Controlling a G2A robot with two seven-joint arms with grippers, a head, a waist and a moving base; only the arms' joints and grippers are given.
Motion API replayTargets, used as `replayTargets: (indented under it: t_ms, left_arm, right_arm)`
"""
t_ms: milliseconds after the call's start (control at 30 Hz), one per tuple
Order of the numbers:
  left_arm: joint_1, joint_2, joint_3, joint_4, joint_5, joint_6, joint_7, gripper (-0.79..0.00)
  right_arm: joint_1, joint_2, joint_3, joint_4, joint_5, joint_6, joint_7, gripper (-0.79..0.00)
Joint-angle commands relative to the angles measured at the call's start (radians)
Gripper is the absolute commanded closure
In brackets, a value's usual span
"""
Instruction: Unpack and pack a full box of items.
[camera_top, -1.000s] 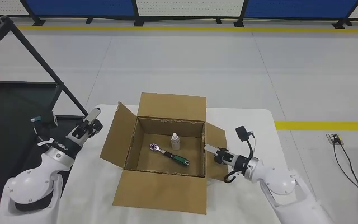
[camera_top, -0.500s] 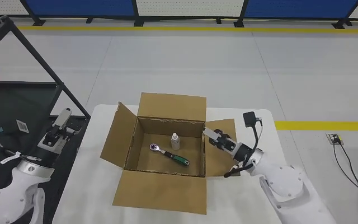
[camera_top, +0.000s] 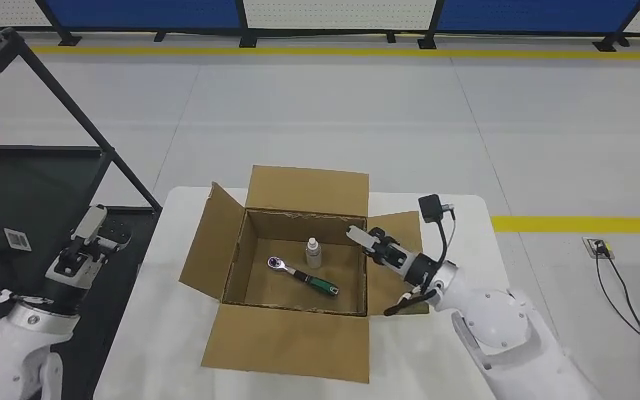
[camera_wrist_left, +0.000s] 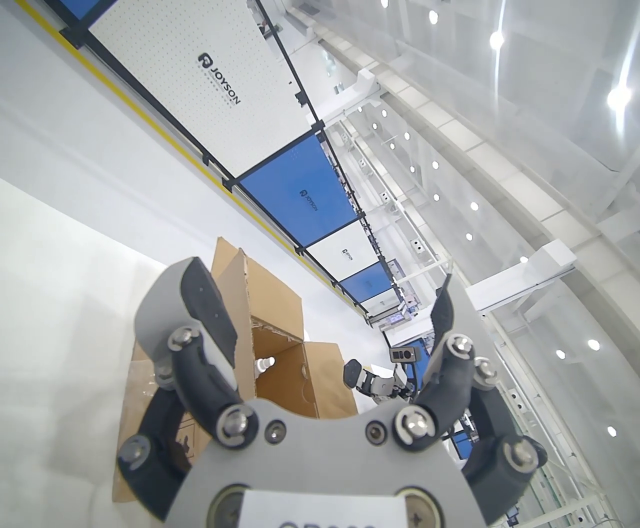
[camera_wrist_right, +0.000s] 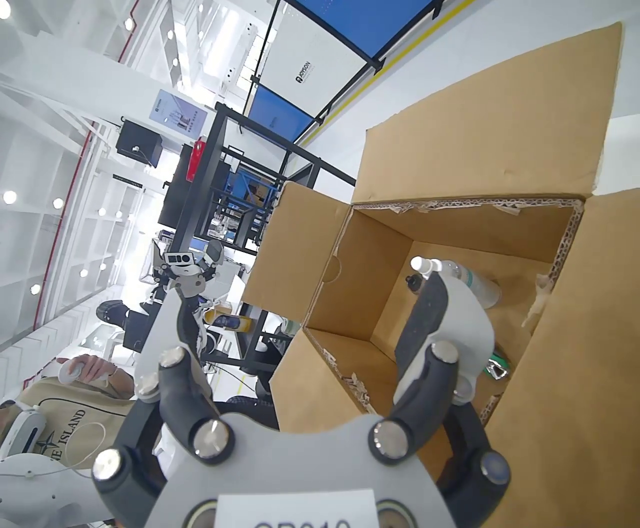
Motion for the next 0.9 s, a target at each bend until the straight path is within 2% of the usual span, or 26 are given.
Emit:
replayTargets:
  t_ms: [0,100,200,333,400,500,600,800,867]
  left_arm:
    - [0.000,0.000,0.000,0.000,0.000,0.000,0.000,-0.785]
    - [0.001,0.000,0.006,-0.008,-0.002,-0.002,-0.005,-0.785]
    - [0.001,0.002,0.019,-0.022,0.004,0.009,-0.012,-0.785]
    - [0.008,0.004,0.016,-0.014,-0.027,0.073,-0.026,-0.785]
    - [0.018,0.006,0.007,-0.008,-0.020,0.083,-0.036,-0.785]
    - [0.042,0.008,-0.008,-0.003,-0.033,0.103,-0.058,-0.785]
    - [0.070,0.010,-0.031,-0.005,-0.048,0.101,-0.074,-0.785]
    - [0.121,0.010,-0.072,-0.010,-0.133,0.106,-0.099,-0.785]
    - [0.127,0.010,-0.077,-0.012,-0.139,0.105,-0.104,-0.785]
  right_arm:
    - [0.000,0.000,0.000,0.000,0.000,0.000,0.000,-0.785]
    - [0.001,0.000,-0.014,-0.013,-0.020,-0.010,0.009,-0.785]
    - [0.033,-0.004,-0.088,-0.038,-0.176,-0.013,0.031,-0.785]
    - [0.117,-0.018,-0.210,-0.026,-0.378,0.001,0.091,-0.785]
    - [0.153,-0.026,-0.256,-0.017,-0.427,0.003,0.118,-0.785]
    - [0.227,-0.041,-0.331,0.023,-0.561,0.052,0.177,-0.785]
    - [0.300,-0.062,-0.408,0.076,-0.682,0.144,0.233,-0.785]
    - [0.427,-0.126,-0.527,0.224,-0.712,0.239,0.289,-0.785]
    - [0.427,-0.126,-0.527,0.224,-0.712,0.239,0.289,-0.785]
